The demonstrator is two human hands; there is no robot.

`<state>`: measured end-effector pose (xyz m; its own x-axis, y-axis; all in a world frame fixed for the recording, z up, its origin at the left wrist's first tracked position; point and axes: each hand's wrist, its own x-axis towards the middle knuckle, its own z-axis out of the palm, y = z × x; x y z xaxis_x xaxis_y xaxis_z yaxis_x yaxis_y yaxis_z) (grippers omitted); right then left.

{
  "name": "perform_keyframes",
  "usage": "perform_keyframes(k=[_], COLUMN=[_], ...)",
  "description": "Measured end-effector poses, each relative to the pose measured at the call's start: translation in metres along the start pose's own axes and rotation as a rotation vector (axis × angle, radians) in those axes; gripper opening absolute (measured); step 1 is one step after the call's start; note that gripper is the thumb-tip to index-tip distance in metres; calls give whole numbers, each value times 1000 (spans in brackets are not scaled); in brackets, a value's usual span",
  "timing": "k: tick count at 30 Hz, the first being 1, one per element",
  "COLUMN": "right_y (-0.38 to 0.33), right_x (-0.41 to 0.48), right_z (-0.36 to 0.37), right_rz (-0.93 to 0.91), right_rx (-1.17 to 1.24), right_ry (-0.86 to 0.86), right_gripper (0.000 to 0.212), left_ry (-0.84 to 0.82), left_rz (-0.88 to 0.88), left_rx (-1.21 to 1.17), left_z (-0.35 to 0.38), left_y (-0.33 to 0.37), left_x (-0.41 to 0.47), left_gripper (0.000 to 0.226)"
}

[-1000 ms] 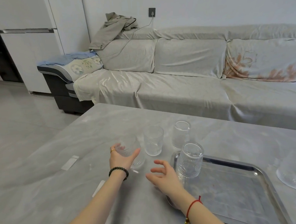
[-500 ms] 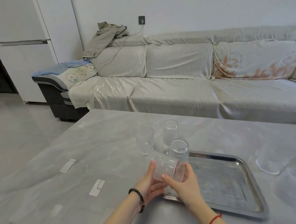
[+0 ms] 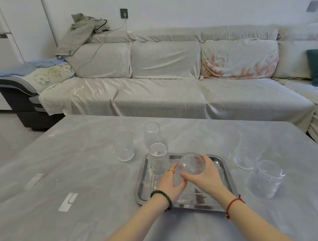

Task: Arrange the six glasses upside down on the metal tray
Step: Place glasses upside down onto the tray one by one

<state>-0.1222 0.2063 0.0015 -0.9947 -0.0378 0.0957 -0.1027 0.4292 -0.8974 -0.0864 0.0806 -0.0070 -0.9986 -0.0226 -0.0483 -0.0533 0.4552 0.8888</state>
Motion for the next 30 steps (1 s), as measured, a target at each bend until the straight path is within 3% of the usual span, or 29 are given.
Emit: perform_keyframes(k=[6,17,24,30], right_y=[5,17,42,41], right_x=[22,27,4,17], right_z=[9,21,41,41], right_rz=[6,39,167,198], right_rx=[-82,4,51,89], right_ry=[-4,-36,123,120], right_gripper=[79,88,58,54], left_ry=[-23,-21,-51,-87], left_rz=[-70,-127,-164,-217], left_rx=[-33,-123,-130,-192], left_z=[10,13,21,19], left_y=[3,-10,-18,-15], left_x=[17,30,25,33], left_gripper=[71,73,76,82])
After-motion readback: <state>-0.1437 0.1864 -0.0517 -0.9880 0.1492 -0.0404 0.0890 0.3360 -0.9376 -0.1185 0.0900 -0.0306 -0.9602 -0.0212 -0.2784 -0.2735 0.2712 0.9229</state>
